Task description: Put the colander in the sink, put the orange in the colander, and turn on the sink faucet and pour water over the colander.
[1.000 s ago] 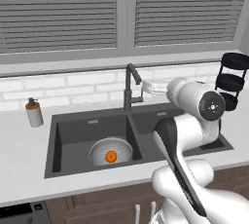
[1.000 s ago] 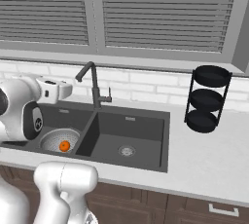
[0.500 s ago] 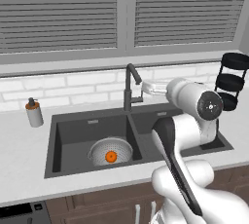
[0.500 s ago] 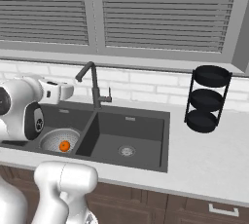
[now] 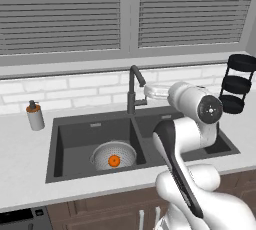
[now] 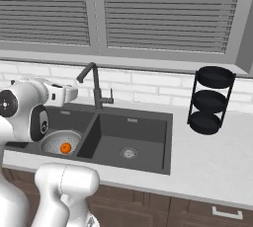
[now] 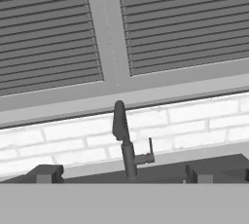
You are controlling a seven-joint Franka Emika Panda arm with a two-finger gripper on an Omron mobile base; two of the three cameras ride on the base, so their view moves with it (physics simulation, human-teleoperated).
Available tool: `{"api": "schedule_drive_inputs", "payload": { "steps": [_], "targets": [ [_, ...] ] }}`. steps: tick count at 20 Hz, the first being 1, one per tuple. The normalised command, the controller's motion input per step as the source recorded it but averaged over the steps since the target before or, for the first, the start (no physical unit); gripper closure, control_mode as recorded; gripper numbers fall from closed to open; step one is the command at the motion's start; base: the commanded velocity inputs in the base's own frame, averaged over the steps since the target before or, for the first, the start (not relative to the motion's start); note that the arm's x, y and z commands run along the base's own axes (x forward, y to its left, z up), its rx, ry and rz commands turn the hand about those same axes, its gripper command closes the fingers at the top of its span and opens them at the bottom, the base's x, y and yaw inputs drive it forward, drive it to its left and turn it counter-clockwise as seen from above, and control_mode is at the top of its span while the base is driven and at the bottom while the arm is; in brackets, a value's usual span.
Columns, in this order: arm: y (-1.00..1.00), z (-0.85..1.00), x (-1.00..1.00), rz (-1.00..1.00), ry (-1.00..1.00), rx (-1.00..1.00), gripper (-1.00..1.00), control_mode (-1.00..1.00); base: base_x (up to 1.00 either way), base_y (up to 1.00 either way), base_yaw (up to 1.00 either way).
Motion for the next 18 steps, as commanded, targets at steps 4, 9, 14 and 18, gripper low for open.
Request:
{"api": "schedule_drive_inputs", "payload": {
  "steps": [4, 9, 14, 18],
  "targets": [
    [0.00, 0.00, 0.12, 0.00, 0.00, 0.00, -1.00, -1.00, 0.00, 0.00, 0.00],
    [0.00, -0.02, 0.28, 0.00, 0.00, 0.00, -1.00, -1.00, 0.00, 0.00, 0.00],
    [0.00, -0.27, 0.44, 0.00, 0.00, 0.00, -1.00, -1.00, 0.00, 0.00, 0.00],
    [0.00, -0.25, 0.42, 0.00, 0.01, 0.00, -1.00, -1.00, 0.00, 0.00, 0.00]
  ]
}}
